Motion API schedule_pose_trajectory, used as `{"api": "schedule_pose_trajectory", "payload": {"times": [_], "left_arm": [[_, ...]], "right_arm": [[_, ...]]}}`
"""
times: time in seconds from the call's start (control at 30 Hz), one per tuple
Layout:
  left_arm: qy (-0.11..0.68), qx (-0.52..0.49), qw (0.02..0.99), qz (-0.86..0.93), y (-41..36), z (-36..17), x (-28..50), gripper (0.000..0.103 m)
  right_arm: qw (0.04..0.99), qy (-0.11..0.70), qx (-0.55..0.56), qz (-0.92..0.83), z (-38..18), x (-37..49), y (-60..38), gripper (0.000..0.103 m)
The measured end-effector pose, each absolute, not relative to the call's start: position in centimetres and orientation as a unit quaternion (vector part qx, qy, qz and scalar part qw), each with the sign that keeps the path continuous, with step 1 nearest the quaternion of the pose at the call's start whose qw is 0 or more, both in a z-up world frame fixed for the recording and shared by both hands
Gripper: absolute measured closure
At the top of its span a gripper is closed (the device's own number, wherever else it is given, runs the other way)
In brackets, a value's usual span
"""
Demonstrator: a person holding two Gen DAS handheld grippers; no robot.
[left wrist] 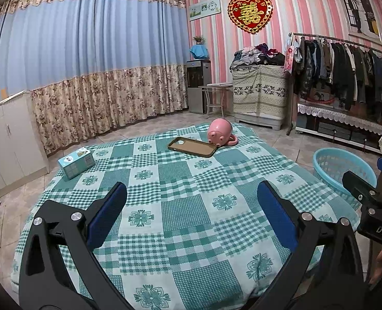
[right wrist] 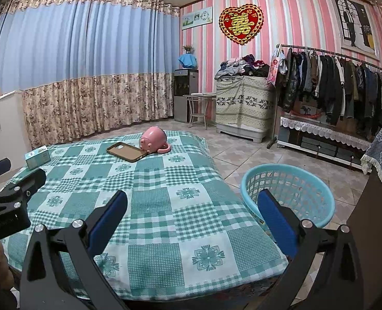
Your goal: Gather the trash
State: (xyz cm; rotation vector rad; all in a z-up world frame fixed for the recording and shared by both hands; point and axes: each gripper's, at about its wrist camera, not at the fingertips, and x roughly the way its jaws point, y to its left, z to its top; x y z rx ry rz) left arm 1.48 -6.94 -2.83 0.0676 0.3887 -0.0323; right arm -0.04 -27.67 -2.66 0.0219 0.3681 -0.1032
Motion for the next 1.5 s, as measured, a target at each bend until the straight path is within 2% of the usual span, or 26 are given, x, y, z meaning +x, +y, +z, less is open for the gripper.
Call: {"api": "schedule_pose_trajectory", "payload": {"times": [1.5], "left_arm": [[0.194,0.039,0.98,-0.014,-6.5,-3.09,1.51,0.005]], "right_arm": [[0.982,0.183,0.011,-0.05,-2.81,0.04,-27.25,0.005]]}}
